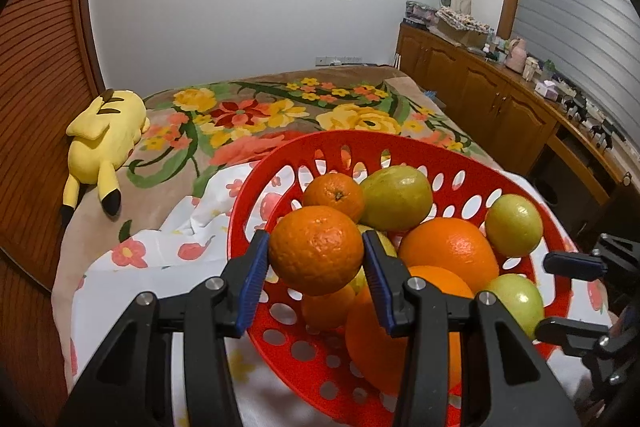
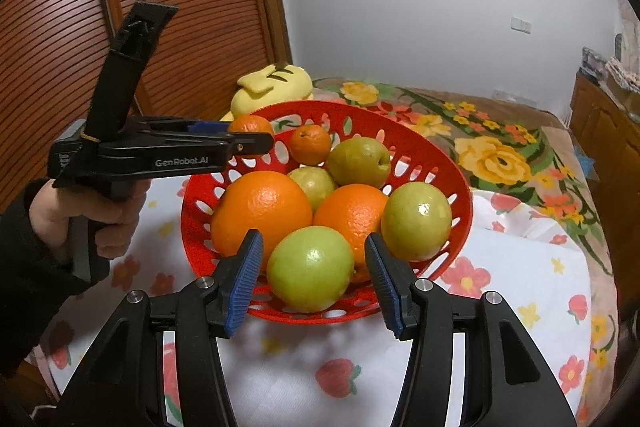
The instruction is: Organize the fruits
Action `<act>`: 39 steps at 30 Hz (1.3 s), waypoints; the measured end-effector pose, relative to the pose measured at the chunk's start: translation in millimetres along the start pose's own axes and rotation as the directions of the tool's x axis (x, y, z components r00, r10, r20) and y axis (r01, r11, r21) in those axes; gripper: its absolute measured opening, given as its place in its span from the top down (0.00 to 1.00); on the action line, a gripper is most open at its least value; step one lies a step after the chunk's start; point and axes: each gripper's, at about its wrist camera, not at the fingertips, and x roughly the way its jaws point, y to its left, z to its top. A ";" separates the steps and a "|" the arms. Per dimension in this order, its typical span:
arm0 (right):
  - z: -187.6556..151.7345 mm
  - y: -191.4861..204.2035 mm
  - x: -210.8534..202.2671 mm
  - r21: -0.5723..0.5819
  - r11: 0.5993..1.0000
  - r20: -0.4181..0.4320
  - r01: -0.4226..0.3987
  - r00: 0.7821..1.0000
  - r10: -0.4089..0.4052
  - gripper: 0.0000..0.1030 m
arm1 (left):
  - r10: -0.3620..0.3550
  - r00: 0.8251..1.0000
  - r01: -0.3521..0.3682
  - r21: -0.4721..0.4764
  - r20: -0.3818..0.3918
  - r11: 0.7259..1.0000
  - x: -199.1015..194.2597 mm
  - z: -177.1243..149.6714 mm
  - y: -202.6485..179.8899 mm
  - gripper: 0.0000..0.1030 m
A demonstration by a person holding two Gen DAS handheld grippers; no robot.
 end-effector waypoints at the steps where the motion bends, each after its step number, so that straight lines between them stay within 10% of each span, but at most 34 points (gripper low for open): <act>1: -0.8 -0.2 -0.6 0.002 1.000 0.001 0.002 1.000 -0.002 0.48 | 0.005 1.000 -0.005 0.003 -0.003 1.000 1.0 -0.6 -0.7 0.56; 39: -42.6 25.1 -84.3 0.061 0.992 0.144 0.113 0.982 -0.121 0.44 | 0.028 0.978 -0.039 0.050 0.208 0.998 -148.7 -79.5 -67.5 0.40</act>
